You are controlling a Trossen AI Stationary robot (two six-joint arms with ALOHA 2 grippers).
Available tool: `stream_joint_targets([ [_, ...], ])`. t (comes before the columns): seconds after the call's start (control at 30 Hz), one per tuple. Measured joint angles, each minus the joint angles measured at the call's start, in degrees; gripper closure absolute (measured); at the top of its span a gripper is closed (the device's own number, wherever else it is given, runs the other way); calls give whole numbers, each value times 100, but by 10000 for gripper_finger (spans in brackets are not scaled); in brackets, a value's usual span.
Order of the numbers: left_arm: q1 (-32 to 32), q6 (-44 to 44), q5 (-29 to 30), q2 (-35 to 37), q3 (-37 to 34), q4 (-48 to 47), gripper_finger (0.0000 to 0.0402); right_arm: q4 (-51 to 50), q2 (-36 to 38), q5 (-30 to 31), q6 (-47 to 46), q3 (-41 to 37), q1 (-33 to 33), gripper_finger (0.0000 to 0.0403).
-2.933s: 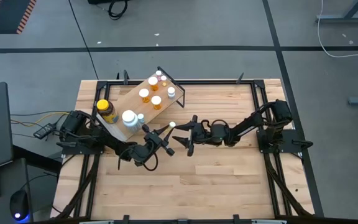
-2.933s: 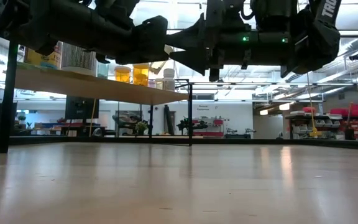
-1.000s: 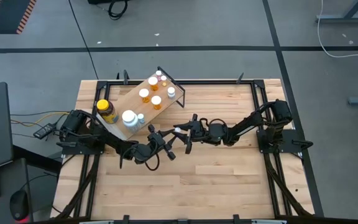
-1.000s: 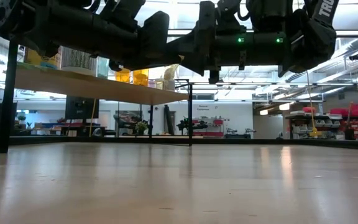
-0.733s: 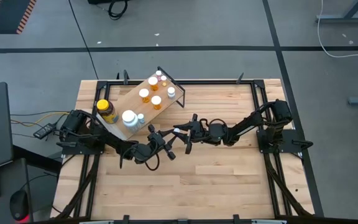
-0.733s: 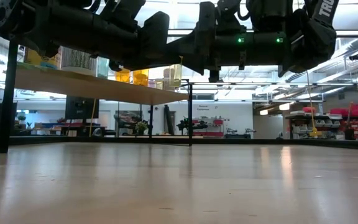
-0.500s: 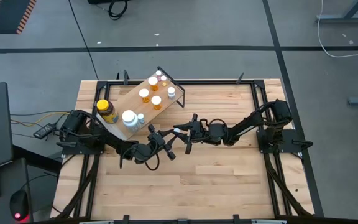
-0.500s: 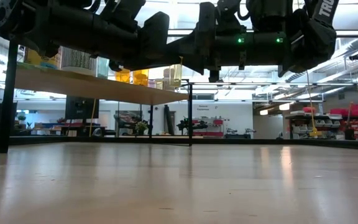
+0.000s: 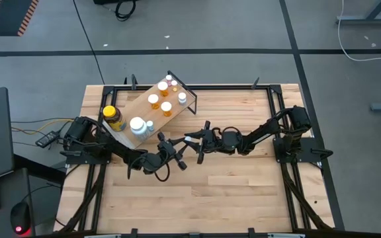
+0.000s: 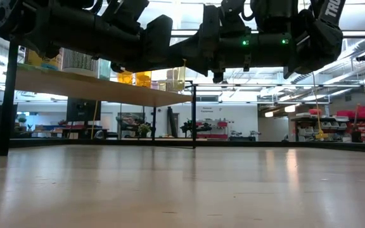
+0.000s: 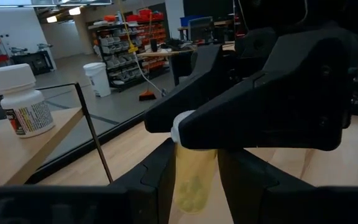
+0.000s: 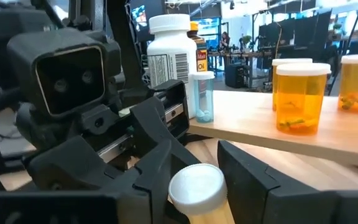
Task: Pick and place medicine bottles onto shelf by color
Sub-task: Put the small yellow pill bottle on the shelf
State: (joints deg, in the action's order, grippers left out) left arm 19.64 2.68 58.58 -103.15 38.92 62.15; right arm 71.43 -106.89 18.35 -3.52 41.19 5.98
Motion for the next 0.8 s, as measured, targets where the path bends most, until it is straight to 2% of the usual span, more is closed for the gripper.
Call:
stream_joint_targets([
  [0.27,28,172,167,8,4,-86,292,-387,342,140,954,-190,202,229],
  [0.43,112,287,698,7,2,-75,293,-859,1129,731,1051,-841,471,181],
  [0.53,125,281,772,7,2,-14,292,-845,1439,683,751,-1250,576,156],
  [0.63,114,128,770,9,2,31,293,-800,1366,557,368,-1485,589,141],
  [0.8,114,-103,706,7,2,89,292,-144,566,602,313,-1431,440,139],
])
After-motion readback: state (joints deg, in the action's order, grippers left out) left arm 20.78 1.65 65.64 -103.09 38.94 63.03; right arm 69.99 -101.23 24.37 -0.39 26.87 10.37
